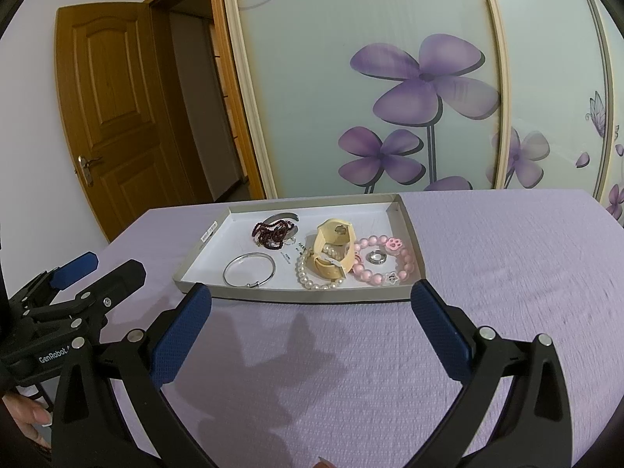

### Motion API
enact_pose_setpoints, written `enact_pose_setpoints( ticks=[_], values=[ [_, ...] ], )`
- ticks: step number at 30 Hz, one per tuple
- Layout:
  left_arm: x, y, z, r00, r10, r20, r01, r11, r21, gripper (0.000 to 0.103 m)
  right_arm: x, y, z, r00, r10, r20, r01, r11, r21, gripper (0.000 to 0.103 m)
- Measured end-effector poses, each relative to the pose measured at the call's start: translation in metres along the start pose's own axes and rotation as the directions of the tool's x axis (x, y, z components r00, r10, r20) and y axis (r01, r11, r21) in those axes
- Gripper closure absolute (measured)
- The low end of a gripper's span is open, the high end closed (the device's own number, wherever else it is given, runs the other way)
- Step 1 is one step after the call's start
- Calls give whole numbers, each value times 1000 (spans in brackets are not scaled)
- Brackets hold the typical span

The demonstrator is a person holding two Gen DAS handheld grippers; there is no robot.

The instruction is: Organize jewelry

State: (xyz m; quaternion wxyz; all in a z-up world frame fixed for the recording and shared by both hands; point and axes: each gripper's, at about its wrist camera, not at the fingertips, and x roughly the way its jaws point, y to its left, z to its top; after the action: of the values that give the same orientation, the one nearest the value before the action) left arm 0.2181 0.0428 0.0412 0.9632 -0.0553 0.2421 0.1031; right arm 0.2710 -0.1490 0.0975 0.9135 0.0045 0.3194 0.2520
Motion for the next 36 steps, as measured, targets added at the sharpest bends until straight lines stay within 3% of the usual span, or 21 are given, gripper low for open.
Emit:
enact_pose_setpoints(
  ticks=[36],
  values=[
    [0, -2, -1, 1000, -4, -3, 4, 1000, 2, 2, 0, 1, -1, 1000, 0, -1, 0, 1000, 5, 1]
  ],
)
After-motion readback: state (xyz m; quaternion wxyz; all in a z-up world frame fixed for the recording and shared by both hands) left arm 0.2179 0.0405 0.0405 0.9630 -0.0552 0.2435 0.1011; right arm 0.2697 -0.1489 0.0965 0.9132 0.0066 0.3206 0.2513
